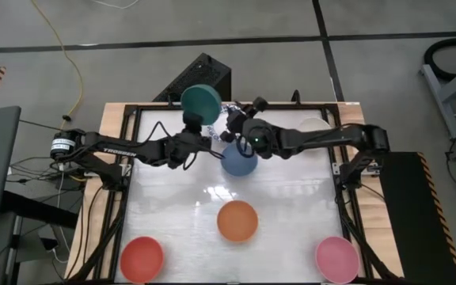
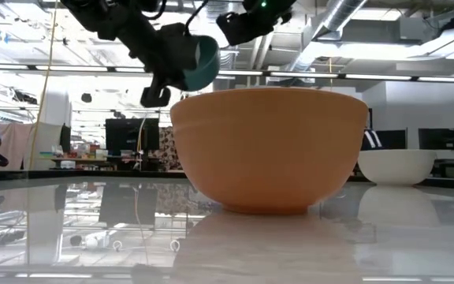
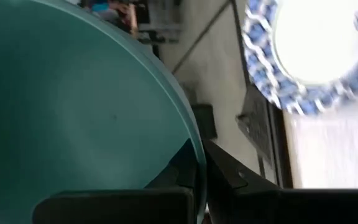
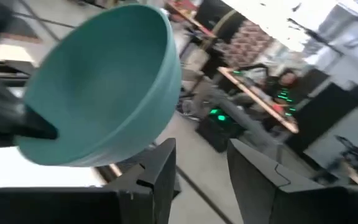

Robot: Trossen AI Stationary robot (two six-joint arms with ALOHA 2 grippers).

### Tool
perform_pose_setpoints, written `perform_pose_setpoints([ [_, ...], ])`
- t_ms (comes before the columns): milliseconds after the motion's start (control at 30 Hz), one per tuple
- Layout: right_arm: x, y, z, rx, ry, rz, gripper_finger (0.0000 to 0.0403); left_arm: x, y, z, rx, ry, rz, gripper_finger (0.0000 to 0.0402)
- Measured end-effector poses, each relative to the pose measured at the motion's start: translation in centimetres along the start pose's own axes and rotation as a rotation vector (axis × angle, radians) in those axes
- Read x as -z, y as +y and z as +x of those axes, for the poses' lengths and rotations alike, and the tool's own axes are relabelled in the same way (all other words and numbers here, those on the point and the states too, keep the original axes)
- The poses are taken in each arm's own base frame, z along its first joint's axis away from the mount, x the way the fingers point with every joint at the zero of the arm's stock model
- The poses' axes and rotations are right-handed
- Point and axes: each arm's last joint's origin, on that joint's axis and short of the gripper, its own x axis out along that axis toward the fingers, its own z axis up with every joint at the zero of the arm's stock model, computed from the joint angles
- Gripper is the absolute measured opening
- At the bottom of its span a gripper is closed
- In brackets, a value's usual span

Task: Nest bowls inside each other
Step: Stack the green bowl on top of the white patterned bowl

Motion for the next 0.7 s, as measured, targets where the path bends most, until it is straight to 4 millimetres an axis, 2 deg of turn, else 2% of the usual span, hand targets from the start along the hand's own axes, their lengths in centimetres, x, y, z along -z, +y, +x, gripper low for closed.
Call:
perform_pose_setpoints([
  [233, -0.3, -0.1, 0.6, 0.056, -0.028, 0.136, 0.0164, -0.1, 0.3, 0.1, -0.01, -0.04, -0.065, 0.0],
  [367, -0.9, -0.5, 0.9, 0.027, -0.094, 0.204, 0.0164, 0.1, 0.3, 0.6, -0.011, -0.02, -0.061, 0.0],
  [700, -1.6, -0.8, 1.0, -0.027, -0.186, 0.246, 0.0164, 0.3, 1.7, 1.0, -0.094, -0.002, 0.1, 0.0],
])
